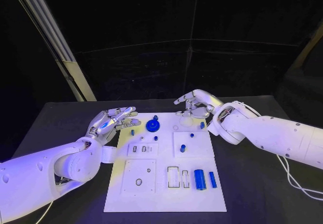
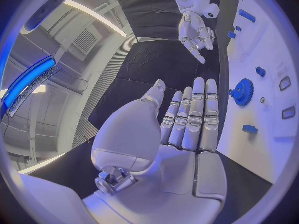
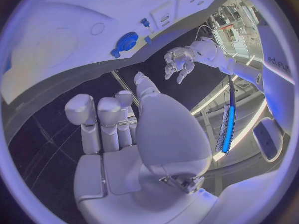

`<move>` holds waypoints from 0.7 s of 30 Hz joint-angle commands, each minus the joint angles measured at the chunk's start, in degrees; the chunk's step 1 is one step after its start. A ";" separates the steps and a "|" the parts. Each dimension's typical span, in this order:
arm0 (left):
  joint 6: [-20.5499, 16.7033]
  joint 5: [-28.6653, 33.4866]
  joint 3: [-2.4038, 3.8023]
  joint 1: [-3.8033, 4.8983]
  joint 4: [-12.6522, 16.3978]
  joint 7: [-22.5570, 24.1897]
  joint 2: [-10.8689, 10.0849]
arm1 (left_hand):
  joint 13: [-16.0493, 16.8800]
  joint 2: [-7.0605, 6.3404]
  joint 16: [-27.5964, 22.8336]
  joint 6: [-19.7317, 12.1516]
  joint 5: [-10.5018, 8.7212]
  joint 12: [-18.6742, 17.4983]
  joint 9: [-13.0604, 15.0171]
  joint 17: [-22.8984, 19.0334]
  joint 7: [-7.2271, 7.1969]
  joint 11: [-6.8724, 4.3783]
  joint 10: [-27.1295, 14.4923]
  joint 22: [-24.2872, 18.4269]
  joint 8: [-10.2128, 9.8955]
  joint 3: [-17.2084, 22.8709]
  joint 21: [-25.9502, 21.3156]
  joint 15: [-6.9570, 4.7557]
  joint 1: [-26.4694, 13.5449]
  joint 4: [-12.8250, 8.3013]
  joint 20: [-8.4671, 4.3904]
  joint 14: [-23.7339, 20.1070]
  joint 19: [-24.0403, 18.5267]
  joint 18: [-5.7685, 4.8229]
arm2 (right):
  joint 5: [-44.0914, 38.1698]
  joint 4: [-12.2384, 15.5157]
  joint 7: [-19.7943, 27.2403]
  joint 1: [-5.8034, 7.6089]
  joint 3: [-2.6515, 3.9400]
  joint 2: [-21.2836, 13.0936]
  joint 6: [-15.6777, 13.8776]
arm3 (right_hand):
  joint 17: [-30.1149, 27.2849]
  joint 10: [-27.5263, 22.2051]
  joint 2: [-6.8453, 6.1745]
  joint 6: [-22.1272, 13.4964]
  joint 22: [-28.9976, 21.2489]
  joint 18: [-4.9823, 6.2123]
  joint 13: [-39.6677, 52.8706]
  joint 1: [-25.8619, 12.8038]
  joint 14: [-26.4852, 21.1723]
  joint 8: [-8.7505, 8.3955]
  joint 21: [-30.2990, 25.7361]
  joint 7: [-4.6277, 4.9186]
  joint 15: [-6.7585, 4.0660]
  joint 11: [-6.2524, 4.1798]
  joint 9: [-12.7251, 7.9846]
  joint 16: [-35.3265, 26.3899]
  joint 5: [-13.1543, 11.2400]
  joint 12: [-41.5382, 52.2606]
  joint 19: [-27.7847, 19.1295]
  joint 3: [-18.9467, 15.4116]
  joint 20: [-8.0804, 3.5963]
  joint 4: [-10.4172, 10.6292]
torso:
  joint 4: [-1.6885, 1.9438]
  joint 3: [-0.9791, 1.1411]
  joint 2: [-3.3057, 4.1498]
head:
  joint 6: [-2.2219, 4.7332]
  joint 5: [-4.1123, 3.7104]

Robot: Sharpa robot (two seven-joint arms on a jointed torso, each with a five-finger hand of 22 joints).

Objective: Assemble the parts on the task board

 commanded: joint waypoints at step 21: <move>0.73 -0.10 0.03 0.02 -0.88 0.93 0.54 | -0.01 0.51 -0.37 0.32 -0.13 -0.25 0.00 0.10 0.12 0.09 0.33 -0.11 -0.32 0.06 -0.23 -0.02 0.37 -0.35 0.01 0.35 0.23 0.84 | 8.55 -4.08 3.92 -4.15 -0.05 -7.99 6.38 | 2.46 1.97 -0.31 -0.20 1.91 0.40 0.81 1.56 1.27 -0.24 0.66 0.13 -0.27 0.23 -0.03 0.79 0.22 1.44 1.91 -0.07 -0.05 -1.57 | -0.48 0.38 -0.36 | 0.24 -1.98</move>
